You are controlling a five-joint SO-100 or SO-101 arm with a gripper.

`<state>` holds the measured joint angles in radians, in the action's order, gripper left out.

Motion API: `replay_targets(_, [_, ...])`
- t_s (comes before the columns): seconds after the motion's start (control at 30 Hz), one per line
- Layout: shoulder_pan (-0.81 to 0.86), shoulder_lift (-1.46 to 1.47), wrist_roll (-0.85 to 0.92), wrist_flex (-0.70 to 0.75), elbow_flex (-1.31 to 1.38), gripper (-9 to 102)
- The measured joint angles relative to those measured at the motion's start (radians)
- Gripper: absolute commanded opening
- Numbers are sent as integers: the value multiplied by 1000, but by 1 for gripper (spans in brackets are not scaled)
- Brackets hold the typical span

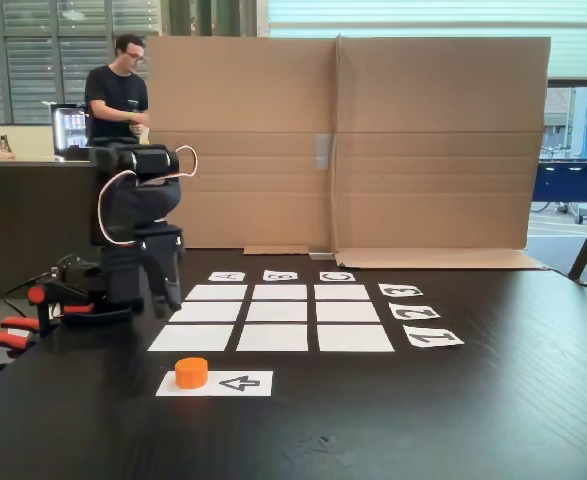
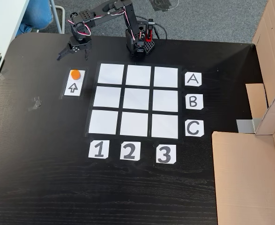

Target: Pick up the round, orange token and place it in the grid on square B3.

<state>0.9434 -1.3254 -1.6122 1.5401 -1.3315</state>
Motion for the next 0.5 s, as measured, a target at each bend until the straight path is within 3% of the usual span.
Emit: replay_targets(0.5, [-15, 129, 60, -11, 69, 67])
